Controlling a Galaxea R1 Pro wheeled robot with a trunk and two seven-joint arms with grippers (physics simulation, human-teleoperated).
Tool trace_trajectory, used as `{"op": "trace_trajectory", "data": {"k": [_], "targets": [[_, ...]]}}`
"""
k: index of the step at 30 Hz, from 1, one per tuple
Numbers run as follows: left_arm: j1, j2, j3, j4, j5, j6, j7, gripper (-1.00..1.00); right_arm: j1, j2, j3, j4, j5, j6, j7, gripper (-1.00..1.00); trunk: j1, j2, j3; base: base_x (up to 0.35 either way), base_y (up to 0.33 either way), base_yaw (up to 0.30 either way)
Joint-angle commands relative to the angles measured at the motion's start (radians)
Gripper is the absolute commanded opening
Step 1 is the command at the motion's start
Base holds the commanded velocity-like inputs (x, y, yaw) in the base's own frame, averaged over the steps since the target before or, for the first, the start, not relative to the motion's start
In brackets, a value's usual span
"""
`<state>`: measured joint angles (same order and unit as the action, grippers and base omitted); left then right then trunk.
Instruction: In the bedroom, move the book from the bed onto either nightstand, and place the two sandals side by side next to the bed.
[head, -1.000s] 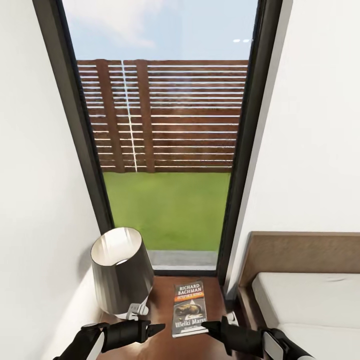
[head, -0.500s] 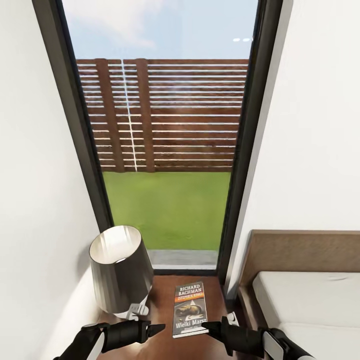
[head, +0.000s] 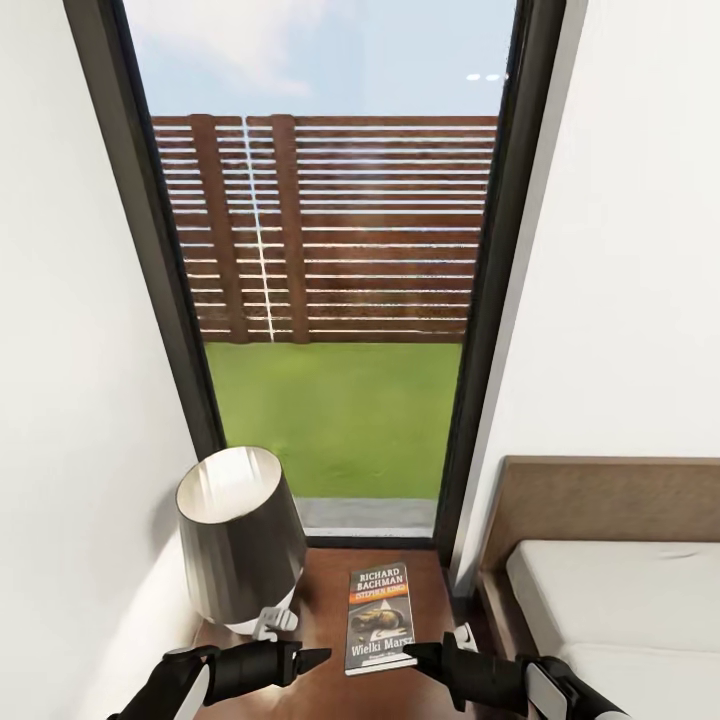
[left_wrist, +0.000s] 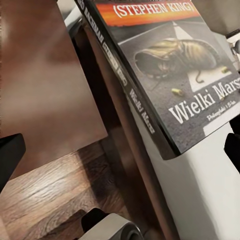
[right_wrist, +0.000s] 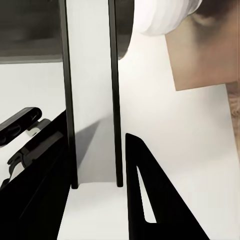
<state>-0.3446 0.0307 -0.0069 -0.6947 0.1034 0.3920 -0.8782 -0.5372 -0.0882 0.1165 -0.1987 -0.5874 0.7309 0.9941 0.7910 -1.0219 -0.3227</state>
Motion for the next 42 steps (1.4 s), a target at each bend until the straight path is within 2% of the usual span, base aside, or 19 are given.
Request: {"op": "trace_trajectory", "data": {"k": [1,42], "targets": [[-0.001,0.000,-0.001,0.000,0.009,0.010,-0.001,1.00,-0.001,-0.001,0.008,0.000,-0.011,0.005,0.001,-1.00,0.004,-0.008,-0.004,0.000,0.000,0.000],[-0.001,-0.001,-0.002,0.003,0.009,0.010,0.004,1.00,-0.001,-0.001,0.008,-0.013,-0.011,-0.005,-0.001,-1.00,0.161,-0.295,-0.133,0.000,0.000,0.000]]}}
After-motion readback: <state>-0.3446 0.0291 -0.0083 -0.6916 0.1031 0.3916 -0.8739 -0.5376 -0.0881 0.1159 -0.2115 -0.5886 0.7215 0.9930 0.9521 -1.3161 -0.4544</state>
